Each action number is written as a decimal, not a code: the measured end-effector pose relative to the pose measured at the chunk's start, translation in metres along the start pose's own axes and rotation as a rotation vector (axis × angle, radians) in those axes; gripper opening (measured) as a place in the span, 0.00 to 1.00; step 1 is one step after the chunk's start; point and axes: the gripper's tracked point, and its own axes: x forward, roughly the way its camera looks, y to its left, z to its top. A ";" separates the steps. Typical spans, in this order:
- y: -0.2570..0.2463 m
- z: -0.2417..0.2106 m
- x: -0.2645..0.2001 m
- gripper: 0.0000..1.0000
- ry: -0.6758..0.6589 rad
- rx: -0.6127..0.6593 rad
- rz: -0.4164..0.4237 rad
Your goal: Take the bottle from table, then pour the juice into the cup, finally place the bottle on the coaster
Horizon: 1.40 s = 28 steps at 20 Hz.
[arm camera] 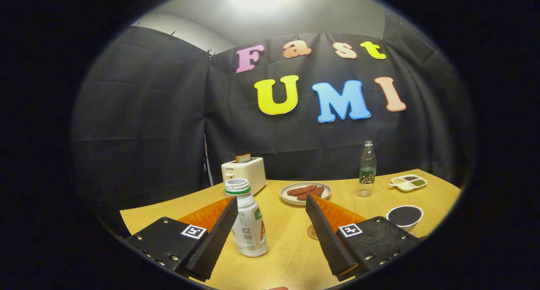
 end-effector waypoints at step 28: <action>0.015 -0.063 0.051 0.72 0.055 0.088 -0.013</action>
